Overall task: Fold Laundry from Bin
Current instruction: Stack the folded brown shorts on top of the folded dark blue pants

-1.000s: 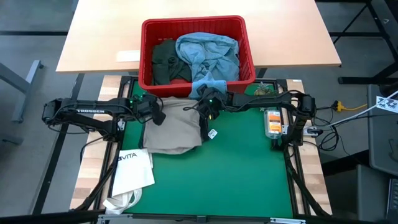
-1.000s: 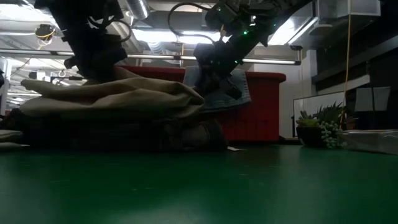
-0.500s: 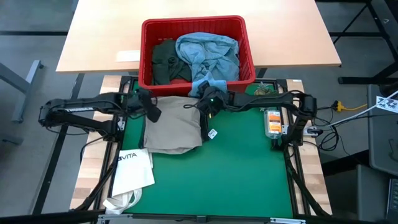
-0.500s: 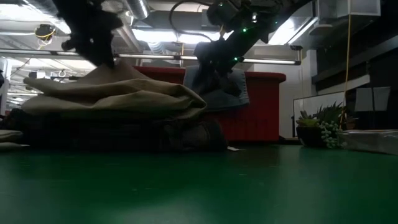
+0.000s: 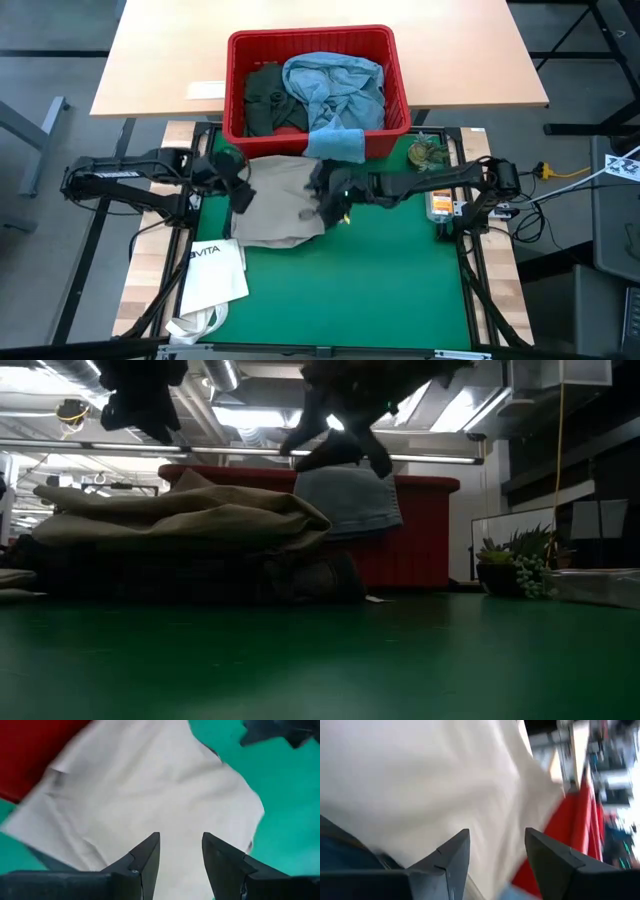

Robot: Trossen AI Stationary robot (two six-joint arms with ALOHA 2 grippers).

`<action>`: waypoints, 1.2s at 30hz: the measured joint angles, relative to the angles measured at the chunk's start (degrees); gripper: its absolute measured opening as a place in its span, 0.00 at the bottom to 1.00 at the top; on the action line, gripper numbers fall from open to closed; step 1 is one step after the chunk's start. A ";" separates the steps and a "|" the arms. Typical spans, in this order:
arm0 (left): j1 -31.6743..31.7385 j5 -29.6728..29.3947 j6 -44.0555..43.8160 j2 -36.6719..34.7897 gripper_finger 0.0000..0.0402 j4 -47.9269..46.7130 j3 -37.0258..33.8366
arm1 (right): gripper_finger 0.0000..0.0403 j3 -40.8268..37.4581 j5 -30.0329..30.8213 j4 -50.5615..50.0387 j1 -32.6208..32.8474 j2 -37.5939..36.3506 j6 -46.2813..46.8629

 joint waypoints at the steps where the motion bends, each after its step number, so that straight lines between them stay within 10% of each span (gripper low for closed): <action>1: -1.26 0.03 -0.02 0.10 0.35 1.37 -1.16 | 0.47 0.02 -0.81 -0.21 1.13 0.21 0.02; 21: -21.26 0.38 -11.23 6.03 0.35 22.56 -26.44 | 0.47 0.11 -2.08 -6.05 6.44 12.12 14.71; 36: -23.54 5.65 -15.06 5.99 0.33 20.74 -26.23 | 0.47 0.07 -3.81 -12.35 6.40 11.44 14.44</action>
